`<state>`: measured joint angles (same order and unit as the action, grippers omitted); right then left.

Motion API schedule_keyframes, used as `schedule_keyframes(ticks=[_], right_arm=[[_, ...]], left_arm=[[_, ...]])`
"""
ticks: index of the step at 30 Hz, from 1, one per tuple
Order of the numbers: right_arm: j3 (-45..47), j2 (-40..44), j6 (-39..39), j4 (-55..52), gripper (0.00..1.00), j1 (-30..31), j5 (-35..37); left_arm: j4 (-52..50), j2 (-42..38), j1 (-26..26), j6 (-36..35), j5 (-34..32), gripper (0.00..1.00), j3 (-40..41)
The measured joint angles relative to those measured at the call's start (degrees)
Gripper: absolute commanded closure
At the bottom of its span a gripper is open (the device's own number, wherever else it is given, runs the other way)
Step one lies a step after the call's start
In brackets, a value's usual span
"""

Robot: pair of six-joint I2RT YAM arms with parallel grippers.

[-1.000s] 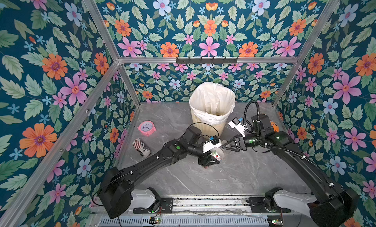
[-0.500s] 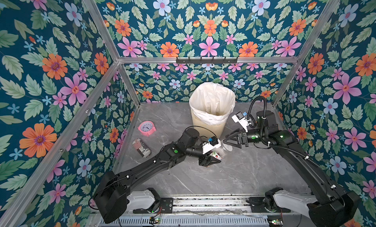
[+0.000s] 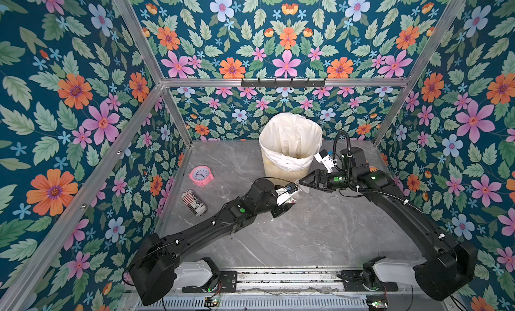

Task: Empty the moldy dried flower tea in the jars
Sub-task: Unscrew the lid from the jar.

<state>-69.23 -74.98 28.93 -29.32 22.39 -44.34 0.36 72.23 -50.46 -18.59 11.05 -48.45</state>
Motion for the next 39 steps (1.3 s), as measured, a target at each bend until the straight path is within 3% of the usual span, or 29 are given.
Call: schedule_keyframes(ticks=[19, 25, 30, 39], right_arm=[[-4.0, -3.3, 0.4, -2.3, 0.15, 3.4, 1.2], [-3.3, -2.2, -0.3, -3.5, 0.25, 3.5, 1.6], [-2.4, -1.4, -0.5, -3.3, 0.32, 3.6, -0.4], [-1.1, 0.8, -2.5, -2.6, 0.39, 3.6, -3.3]], left_arm=[[-0.2, 0.0, -1.4, -3.8, -4.1, 0.42, 0.3], [0.0, -1.4, -1.4, -3.1, -2.9, 0.42, 1.0], [-0.4, -2.8, -0.7, -2.4, 1.0, 0.41, 1.8], [-5.6, -2.8, 2.6, -1.1, 15.5, 0.43, -0.8]])
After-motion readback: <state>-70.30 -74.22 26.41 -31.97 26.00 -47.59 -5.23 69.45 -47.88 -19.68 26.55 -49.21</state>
